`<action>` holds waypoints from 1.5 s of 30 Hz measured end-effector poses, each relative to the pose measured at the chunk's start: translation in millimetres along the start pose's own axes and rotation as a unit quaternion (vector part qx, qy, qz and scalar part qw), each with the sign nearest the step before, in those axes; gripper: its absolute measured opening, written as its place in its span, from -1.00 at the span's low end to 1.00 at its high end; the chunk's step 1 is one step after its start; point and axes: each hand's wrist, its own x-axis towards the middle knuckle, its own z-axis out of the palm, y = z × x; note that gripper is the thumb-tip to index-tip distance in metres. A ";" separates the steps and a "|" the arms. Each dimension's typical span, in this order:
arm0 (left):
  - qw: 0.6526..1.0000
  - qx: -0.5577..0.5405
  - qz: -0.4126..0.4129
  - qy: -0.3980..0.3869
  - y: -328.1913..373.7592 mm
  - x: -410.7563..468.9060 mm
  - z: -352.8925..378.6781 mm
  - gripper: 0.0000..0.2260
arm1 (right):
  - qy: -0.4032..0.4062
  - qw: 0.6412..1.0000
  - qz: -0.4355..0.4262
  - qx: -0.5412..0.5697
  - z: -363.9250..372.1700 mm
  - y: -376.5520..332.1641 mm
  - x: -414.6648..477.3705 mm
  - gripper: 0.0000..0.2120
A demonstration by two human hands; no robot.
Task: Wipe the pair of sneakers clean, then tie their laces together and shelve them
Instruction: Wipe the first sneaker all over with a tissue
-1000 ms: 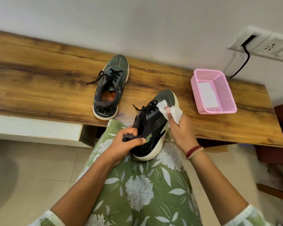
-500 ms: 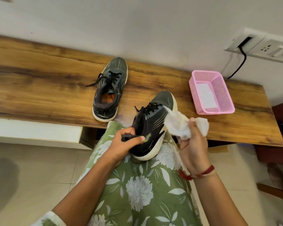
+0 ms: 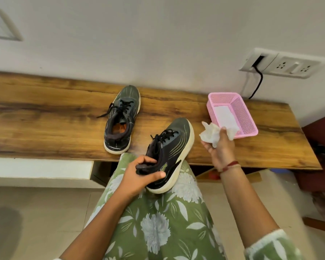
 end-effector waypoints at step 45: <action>0.999 0.033 0.039 -0.010 1.7 3.7 5.2 -0.64 | -0.214 0.784 -0.279 -0.511 -23.9 55.8 -23.1 -0.84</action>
